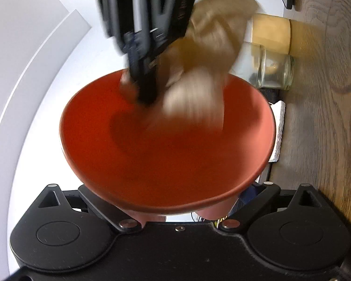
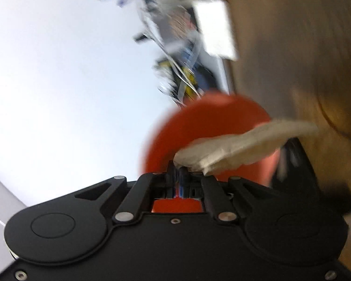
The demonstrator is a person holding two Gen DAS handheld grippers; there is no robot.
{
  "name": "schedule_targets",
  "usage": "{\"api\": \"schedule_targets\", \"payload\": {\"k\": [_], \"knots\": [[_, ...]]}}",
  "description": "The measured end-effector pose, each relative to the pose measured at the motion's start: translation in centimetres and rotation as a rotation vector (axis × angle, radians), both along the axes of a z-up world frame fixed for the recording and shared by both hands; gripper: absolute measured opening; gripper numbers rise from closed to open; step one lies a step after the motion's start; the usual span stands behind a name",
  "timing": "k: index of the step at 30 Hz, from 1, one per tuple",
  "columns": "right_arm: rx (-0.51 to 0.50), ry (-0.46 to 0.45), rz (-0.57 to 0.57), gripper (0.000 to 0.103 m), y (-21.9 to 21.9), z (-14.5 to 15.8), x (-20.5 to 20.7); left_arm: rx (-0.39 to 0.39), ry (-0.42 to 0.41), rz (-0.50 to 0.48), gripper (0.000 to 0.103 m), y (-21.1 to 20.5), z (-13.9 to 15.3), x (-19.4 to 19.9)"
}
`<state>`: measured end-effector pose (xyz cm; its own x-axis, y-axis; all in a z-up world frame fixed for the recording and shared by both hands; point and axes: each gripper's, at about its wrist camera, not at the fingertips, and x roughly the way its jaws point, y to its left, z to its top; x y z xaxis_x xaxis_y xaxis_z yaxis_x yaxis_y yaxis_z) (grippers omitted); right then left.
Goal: Clean bowl
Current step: 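Rub the paper towel around the orange bowl's inner wall, right gripper, then wipe the paper towel across the bowl bottom and rim, right gripper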
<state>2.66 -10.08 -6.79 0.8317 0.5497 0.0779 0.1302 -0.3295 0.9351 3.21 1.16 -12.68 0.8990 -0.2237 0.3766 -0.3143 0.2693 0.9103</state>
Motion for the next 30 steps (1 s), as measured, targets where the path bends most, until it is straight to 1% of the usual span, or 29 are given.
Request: {"api": "schedule_targets", "payload": {"k": [3, 6, 9, 11, 15, 17, 21, 24, 30], "knots": [[0.0, 0.044, -0.026, 0.005, -1.1, -1.3, -0.3, 0.0, 0.0, 0.0, 0.095, 0.0, 0.0, 0.1], [-0.002, 0.125, -0.022, 0.005, -1.4, -3.5, -1.1, 0.0, 0.0, 0.0, 0.095, 0.2, 0.0, 0.3], [0.003, 0.174, 0.003, 0.005, -1.0, -4.9, -1.8, 0.0, 0.0, 0.0, 0.095, 0.2, 0.0, 0.3], [-0.01, 0.188, 0.023, 0.005, -0.1, -5.3, -1.6, 0.0, 0.0, 0.0, 0.095, 0.2, 0.0, 0.3], [-0.002, 0.179, 0.102, 0.005, 2.8, -5.4, -0.1, 0.0, 0.0, 0.0, 0.095, 0.1, 0.0, 0.3], [0.003, 0.138, 0.161, 0.005, 4.3, -4.3, -0.6, 0.0, 0.0, 0.0, 0.095, 0.1, 0.0, 0.3], [-0.008, 0.076, 0.187, 0.005, 5.2, -2.6, -1.2, 0.0, 0.0, 0.0, 0.095, 0.1, 0.0, 0.3], [-0.017, 0.063, 0.2, 0.005, 5.5, -1.6, -1.6, 0.001, 0.0, 0.0, 0.095, 0.2, 0.0, 0.3], [-0.025, 0.057, 0.209, 0.005, 5.6, -1.1, -1.0, 0.001, 0.0, 0.0, 0.095, 0.2, 0.0, 0.3]]}}
